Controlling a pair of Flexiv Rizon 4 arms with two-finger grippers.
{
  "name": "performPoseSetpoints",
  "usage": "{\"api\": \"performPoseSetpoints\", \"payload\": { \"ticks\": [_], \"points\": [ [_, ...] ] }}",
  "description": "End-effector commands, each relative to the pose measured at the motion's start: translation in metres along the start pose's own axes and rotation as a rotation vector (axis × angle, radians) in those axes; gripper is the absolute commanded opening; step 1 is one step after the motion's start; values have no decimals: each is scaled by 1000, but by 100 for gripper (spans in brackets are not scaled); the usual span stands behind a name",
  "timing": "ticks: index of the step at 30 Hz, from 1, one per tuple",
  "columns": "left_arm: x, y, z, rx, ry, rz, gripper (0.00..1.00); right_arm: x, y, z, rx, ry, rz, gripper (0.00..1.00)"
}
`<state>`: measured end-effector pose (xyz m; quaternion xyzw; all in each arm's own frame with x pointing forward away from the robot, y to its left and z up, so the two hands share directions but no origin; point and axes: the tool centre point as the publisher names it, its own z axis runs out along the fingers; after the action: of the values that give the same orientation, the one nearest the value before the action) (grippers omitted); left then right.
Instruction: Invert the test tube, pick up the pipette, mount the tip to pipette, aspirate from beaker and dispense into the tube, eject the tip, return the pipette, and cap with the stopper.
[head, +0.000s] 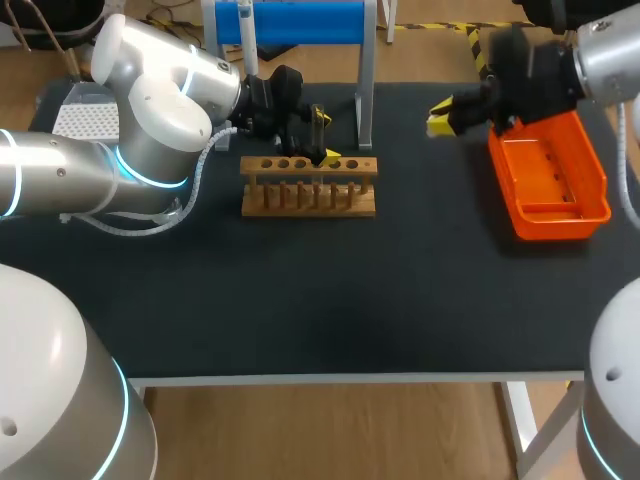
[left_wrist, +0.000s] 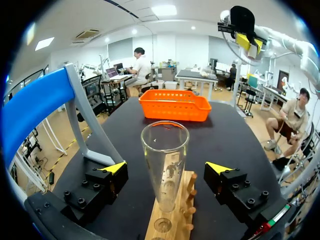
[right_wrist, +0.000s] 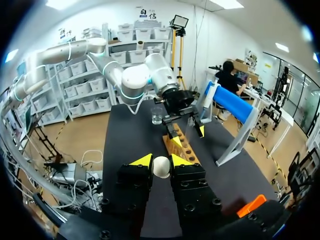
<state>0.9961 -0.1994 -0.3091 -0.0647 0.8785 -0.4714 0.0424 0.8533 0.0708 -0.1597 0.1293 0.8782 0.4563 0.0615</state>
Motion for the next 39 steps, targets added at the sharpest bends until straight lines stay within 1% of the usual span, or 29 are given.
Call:
{"api": "performPoseSetpoints", "payload": {
  "ticks": [1,21,27,32,39],
  "points": [
    [0,-1,0,-3,0,-1,100,-1,1,-1,22,6,1,0],
    [0,-1,0,-3,0,-1,100,-1,1,-1,22,6,1,0],
    [0,-1,0,-3,0,-1,100,-12,11,20,51,29,25,0],
    [0,-1,0,-3,0,-1,100,-21,20,42,54,44,32,0],
    [0,-1,0,-3,0,-1,100,-34,34,74,70,58,22,0]
  ]
}}
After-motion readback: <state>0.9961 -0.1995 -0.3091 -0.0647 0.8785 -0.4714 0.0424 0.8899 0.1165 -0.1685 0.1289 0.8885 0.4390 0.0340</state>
